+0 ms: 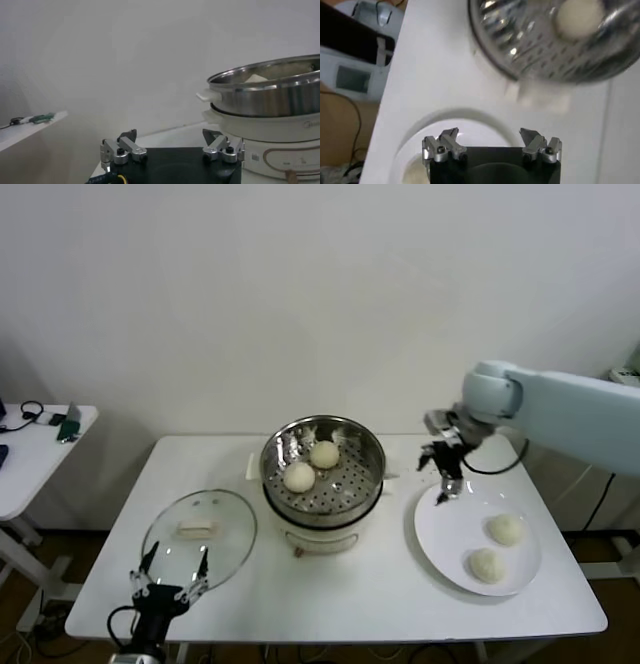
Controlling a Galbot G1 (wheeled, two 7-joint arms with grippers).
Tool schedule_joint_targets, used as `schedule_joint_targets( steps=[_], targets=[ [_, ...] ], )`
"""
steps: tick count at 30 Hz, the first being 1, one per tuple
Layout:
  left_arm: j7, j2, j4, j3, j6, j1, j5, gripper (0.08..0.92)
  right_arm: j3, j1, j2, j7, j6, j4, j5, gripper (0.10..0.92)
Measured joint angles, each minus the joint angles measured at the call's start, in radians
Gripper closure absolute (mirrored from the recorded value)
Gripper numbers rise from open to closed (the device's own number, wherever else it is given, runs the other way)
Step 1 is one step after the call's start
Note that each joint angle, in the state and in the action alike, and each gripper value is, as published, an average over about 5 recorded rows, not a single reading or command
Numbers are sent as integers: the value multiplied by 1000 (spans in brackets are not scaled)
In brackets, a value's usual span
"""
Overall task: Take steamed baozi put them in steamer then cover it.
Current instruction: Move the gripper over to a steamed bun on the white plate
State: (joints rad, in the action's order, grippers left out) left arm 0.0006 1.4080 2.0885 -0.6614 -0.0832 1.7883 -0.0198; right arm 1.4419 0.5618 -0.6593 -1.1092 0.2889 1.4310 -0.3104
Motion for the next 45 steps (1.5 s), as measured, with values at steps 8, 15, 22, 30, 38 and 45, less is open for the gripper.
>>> schedule_joint_targets(
  steps=[8,15,22,30,38,45],
  targets=[
    [-1,11,1,1,12,-8,-12,177,-147,-216,103,-12,-21,-4,150,203],
    [-1,21,-3,2,21,-14,-24,177,-240,-348,127,-17,-32,-33,230,203],
    [-2,27,-7,3,22,-14,-29,177,-281,-412,124,-21,-37,-59,271,203],
    [-2,27,-14,1,20,-11,-31,177,-305,-454,110,-22,-41,-84,293,209],
    [-3,27,-15,1,18,-7,-32,177,-312,-463,100,-26,-51,-98,303,304],
    [-3,27,-14,1,18,-6,-33,177,-313,-459,99,-31,-59,-102,305,337]
  ],
)
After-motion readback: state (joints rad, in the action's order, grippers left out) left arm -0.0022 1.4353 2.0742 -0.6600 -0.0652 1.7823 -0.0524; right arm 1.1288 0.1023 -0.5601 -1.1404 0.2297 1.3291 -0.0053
